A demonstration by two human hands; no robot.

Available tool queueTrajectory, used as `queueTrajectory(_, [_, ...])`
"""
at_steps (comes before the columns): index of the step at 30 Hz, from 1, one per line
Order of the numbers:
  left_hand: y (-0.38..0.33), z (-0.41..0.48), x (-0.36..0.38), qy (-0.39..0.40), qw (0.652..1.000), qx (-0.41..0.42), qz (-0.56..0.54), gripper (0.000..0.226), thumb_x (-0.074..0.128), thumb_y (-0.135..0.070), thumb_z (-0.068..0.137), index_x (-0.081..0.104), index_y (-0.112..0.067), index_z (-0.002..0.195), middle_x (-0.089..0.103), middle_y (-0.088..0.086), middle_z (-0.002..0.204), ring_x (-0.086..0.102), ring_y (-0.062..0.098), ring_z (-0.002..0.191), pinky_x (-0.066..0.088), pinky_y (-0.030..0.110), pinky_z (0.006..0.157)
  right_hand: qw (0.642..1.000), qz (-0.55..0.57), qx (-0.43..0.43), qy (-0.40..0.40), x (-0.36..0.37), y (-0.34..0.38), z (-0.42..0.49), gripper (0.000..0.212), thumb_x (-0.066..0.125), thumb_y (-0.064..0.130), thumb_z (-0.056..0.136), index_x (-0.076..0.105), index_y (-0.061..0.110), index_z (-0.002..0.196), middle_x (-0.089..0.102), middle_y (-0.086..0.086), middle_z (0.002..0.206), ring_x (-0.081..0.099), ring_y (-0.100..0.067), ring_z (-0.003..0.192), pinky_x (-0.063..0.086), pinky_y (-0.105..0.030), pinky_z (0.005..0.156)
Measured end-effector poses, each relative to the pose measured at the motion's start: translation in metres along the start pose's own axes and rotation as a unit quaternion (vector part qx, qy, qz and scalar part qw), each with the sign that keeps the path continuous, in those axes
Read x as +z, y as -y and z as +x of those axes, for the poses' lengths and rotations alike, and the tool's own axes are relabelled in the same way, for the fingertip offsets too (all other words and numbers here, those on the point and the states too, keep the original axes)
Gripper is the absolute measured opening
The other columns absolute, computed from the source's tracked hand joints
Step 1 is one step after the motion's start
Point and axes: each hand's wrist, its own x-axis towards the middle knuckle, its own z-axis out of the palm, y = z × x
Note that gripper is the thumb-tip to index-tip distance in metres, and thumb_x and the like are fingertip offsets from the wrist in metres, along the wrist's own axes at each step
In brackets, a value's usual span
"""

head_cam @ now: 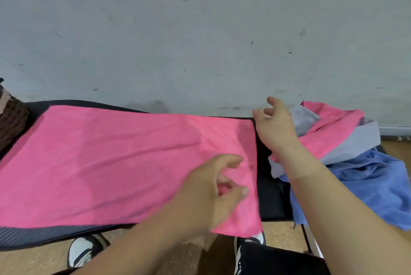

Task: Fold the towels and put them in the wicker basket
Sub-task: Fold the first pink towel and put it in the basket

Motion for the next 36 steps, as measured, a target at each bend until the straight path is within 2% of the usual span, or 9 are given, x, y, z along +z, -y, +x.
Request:
queueTrajectory(3, [0.031, 0.011, -0.017, -0.089, 0.967, 0.127, 0.202, 0.043, 0.069, -0.026, 0.094, 0.062, -0.023, 0.136, 0.063, -0.011, 0.128, 0.064, 0.007, 0.108, 0.055, 0.031, 0.096, 0.998, -0.008, -0.034, 0.043, -0.004, -0.01, -0.011, 0.049, 0.055, 0.016, 0.103, 0.047, 0.011, 0.151, 0.061, -0.01, 0.138, 0.059, -0.021, 0.128, 0.042, -0.026, 0.104])
queueTrajectory(5, [0.048, 0.016, -0.021, -0.099, 0.925, 0.175, 0.323, 0.051, 0.068, -0.03, 0.089, 0.063, -0.011, 0.136, 0.061, 0.011, 0.14, 0.061, 0.03, 0.126, 0.053, 0.047, 0.105, 0.992, -0.033, -0.09, 0.087, -0.009, -0.017, -0.021, 0.045, 0.056, 0.012, 0.102, 0.053, 0.013, 0.146, 0.063, -0.003, 0.136, 0.058, -0.015, 0.128, 0.042, -0.025, 0.107])
queueTrajectory(8, [0.053, 0.023, -0.014, -0.031, 0.898, 0.071, 0.433, 0.084, 0.041, -0.066, 0.089, 0.039, -0.016, 0.157, 0.023, 0.02, 0.168, 0.02, 0.043, 0.155, 0.019, 0.06, 0.124, 0.972, -0.137, -0.117, 0.154, -0.019, -0.033, -0.035, 0.047, 0.061, 0.025, 0.1, 0.055, 0.014, 0.145, 0.064, -0.002, 0.139, 0.061, -0.023, 0.126, 0.044, -0.027, 0.101])
queueTrajectory(10, [0.054, 0.029, -0.005, 0.008, 0.88, 0.003, 0.476, 0.095, 0.027, -0.08, 0.087, 0.009, -0.03, 0.165, -0.015, 0.01, 0.171, -0.016, 0.038, 0.157, -0.007, 0.058, 0.126, 0.959, -0.205, -0.103, 0.164, -0.025, -0.047, -0.035, 0.054, 0.062, 0.035, 0.101, 0.052, 0.011, 0.147, 0.06, -0.005, 0.145, 0.057, -0.026, 0.131, 0.042, -0.027, 0.102])
queueTrajectory(12, [0.052, 0.033, -0.002, 0.032, 0.878, -0.017, 0.477, 0.096, 0.023, -0.084, 0.086, -0.003, -0.035, 0.164, -0.028, 0.006, 0.168, -0.027, 0.035, 0.154, -0.012, 0.057, 0.125, 0.962, -0.226, -0.094, 0.118, -0.028, -0.053, -0.03, 0.057, 0.061, 0.037, 0.101, 0.051, 0.007, 0.148, 0.055, -0.01, 0.15, 0.05, -0.026, 0.14, 0.037, -0.033, 0.112])
queueTrajectory(17, [0.047, 0.044, -0.032, -0.043, 0.871, -0.043, 0.487, 0.095, 0.006, -0.081, 0.079, 0.0, -0.038, 0.164, -0.021, 0.003, 0.171, -0.022, 0.035, 0.156, -0.009, 0.058, 0.125, 0.954, -0.164, -0.213, 0.132, 0.009, -0.024, -0.041, 0.053, 0.054, 0.032, 0.101, 0.052, 0.008, 0.148, 0.042, -0.017, 0.159, 0.032, -0.031, 0.153, 0.022, -0.038, 0.126])
queueTrajectory(22, [0.078, 0.034, -0.057, -0.099, 0.845, -0.145, 0.505, 0.091, 0.008, -0.087, 0.087, -0.014, -0.04, 0.162, -0.026, 0.009, 0.169, -0.024, 0.041, 0.154, -0.009, 0.065, 0.123, 0.912, -0.318, -0.167, 0.197, 0.064, -0.018, -0.055, 0.07, 0.026, 0.065, 0.103, 0.001, 0.041, 0.165, -0.022, 0.0, 0.172, -0.024, -0.025, 0.158, -0.015, -0.05, 0.126])
queueTrajectory(33, [0.088, 0.037, -0.059, -0.095, 0.843, -0.095, 0.521, 0.086, -0.001, -0.086, 0.088, -0.017, -0.042, 0.16, -0.024, 0.006, 0.169, -0.023, 0.038, 0.155, -0.011, 0.064, 0.123, 0.903, -0.36, -0.205, 0.117, 0.061, -0.046, -0.028, 0.064, 0.013, 0.064, 0.104, 0.012, 0.042, 0.164, -0.001, 0.002, 0.175, -0.008, -0.021, 0.161, -0.011, -0.048, 0.128])
queueTrajectory(36, [0.082, 0.034, -0.058, -0.092, 0.852, -0.087, 0.509, 0.081, 0.003, -0.077, 0.095, -0.011, -0.036, 0.163, -0.024, 0.009, 0.169, -0.022, 0.037, 0.156, -0.01, 0.064, 0.123, 0.928, -0.289, -0.211, 0.103, 0.06, -0.043, -0.028, 0.065, 0.024, 0.06, 0.105, 0.03, 0.03, 0.162, 0.017, -0.005, 0.173, 0.007, -0.023, 0.161, -0.001, -0.048, 0.129])
